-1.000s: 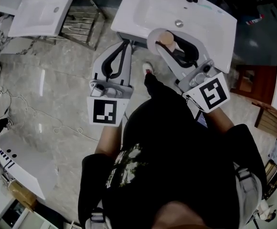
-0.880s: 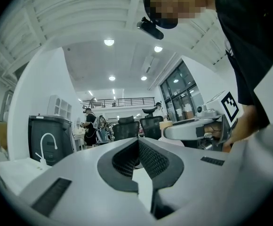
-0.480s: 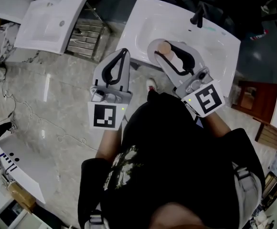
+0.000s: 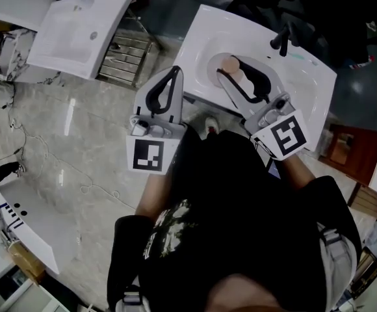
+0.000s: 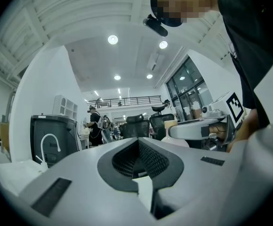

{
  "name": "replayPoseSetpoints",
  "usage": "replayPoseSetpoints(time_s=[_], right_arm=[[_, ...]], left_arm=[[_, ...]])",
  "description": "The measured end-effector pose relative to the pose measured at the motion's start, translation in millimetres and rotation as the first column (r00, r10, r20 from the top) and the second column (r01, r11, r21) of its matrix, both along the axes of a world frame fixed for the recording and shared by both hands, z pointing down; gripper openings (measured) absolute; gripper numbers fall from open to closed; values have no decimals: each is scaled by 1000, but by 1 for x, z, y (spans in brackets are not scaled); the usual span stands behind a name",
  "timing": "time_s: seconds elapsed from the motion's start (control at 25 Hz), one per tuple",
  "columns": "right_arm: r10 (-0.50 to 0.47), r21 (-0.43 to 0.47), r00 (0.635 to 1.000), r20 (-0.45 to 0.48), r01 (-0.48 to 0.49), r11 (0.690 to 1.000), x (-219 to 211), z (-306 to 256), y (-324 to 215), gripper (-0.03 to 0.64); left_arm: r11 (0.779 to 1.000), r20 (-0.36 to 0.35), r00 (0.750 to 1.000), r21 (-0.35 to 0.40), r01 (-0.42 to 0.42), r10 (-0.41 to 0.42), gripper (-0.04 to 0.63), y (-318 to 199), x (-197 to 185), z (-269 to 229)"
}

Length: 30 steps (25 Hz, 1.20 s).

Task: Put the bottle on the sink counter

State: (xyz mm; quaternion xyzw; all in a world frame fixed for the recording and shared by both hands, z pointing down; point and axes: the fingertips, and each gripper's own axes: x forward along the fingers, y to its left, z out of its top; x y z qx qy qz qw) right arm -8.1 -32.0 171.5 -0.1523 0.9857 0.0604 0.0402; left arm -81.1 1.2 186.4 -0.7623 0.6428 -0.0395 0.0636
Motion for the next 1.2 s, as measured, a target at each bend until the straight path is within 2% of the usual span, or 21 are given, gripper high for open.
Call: replayPoseSetpoints(time_s=[0.12,0.36,0.6,1.2], right_arm=[[17,3,1000,-16,-17,1000,-16,-1,-6,121],[105,-13,994,-35,-106,994,-39,0,-34,121],[185,-32,982,-37,-187,982,-57,2,-59,121],[312,-102,948,-61,-317,943,-83,34,-132,121]], left_arm=[[1000,-10,1000,13,-19,19,14,-10,-14,-5],[994,-17,994,21,-109,109,14,-45,-33,-7],[981,-14,981,1,-194,194,14,-76,-48,-6],[940,-14,943,-77,-332,332,14,-154,-69,24]])
